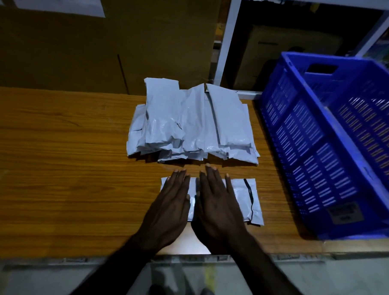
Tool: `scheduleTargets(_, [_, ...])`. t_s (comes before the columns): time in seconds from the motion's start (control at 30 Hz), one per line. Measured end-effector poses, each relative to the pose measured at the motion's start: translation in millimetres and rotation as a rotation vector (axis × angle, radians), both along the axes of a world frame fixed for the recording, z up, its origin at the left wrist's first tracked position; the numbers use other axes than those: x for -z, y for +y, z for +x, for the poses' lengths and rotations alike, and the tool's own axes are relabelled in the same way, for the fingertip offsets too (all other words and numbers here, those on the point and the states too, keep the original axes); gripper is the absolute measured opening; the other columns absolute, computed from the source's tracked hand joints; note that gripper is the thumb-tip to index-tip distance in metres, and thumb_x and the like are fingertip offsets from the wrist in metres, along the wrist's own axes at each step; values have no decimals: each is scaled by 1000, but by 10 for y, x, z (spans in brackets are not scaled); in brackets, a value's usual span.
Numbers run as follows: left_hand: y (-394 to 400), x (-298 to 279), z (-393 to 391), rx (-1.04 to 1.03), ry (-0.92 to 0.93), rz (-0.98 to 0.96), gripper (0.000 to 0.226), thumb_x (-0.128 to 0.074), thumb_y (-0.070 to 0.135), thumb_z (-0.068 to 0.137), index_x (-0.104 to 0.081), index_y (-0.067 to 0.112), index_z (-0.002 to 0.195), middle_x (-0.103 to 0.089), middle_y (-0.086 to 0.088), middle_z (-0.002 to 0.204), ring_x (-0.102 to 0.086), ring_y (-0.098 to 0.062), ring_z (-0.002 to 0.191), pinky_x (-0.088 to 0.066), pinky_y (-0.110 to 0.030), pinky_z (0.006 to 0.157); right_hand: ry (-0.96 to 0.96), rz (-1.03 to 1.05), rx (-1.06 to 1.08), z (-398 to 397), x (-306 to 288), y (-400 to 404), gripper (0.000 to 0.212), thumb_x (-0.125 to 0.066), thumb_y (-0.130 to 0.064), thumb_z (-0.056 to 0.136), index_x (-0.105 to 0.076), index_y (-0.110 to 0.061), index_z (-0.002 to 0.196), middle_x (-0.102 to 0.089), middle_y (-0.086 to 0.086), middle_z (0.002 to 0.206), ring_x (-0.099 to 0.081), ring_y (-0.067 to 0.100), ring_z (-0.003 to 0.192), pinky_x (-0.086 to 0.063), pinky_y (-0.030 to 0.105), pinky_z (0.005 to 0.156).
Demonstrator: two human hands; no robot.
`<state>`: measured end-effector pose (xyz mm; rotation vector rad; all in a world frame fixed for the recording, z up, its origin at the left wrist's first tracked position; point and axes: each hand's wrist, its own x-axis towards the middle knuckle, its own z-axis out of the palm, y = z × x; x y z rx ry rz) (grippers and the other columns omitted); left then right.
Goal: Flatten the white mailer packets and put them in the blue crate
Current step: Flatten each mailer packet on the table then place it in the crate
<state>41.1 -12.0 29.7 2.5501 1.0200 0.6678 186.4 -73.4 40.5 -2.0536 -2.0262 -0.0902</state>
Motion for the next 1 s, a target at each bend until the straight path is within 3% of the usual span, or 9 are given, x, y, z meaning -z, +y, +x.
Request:
scheduleTargets(0.07, [-13, 33, 75, 2, 28, 1, 54, -20, 29, 104, -36, 0, 146, -29, -12, 155, -20, -19, 146, -16, -35, 117, -29, -40, 46, 42, 72, -2, 66, -49, -30, 91, -39, 5, 146, -31, 26, 155, -25, 38, 147, -15, 54, 117])
scheduleTargets(0.17, [-23, 118, 100, -12, 118, 17, 54, -20, 29, 104, -41, -1, 144, -36, -15, 152, -32, -25, 143, -19, -41, 115, 23, -64, 65, 36, 213, -47, 53, -25, -26, 104, -37, 2, 148, -28, 23, 157, -20, 33, 149, -15, 51, 121])
scheduleTargets(0.23, [-32, 152, 92, -21, 158, 34, 54, -22, 29, 103, -42, 0, 144, -37, -14, 152, -31, -25, 144, -21, -44, 115, 49, -50, 75, 27, 262, -69, 54, -18, -28, 107, -37, 0, 148, -29, 20, 158, -20, 29, 150, -17, 49, 121])
scheduleTargets(0.47, [-23, 190, 45, -17, 226, 30, 58, -18, 38, 104, -36, 8, 149, -29, -7, 158, -15, -19, 149, -16, -43, 119, 120, 13, 79, 24, 318, -82, 52, -25, -31, 108, -42, -1, 147, -35, 16, 156, -27, 27, 148, -20, 47, 121])
scheduleTargets(0.7, [-13, 137, 68, -32, 241, 3, 57, -22, 38, 101, -41, 10, 147, -35, -7, 155, -25, -19, 146, -12, -37, 120, 127, -63, 58, 65, 250, -61, 53, -27, -32, 106, -44, -1, 145, -37, 18, 155, -32, 31, 145, -22, 47, 120])
scheduleTargets(0.83, [27, -18, 145, -49, 312, 36, 60, -23, 37, 96, -49, 6, 140, -45, -12, 148, -37, -25, 141, -25, -45, 118, 38, -65, 89, 252, 85, -36, 52, -27, -30, 102, -53, -1, 136, -50, 20, 144, -43, 35, 137, -26, 52, 117])
scheduleTargets(1.0, [-22, -58, 362, 47, 332, 132, 55, -29, 31, 95, -57, 5, 133, -54, -11, 141, -40, -27, 139, -29, -48, 115, -93, -81, 163, 427, 101, -111, 51, -29, -34, 103, -56, -4, 134, -51, 19, 144, -41, 34, 139, -20, 54, 118])
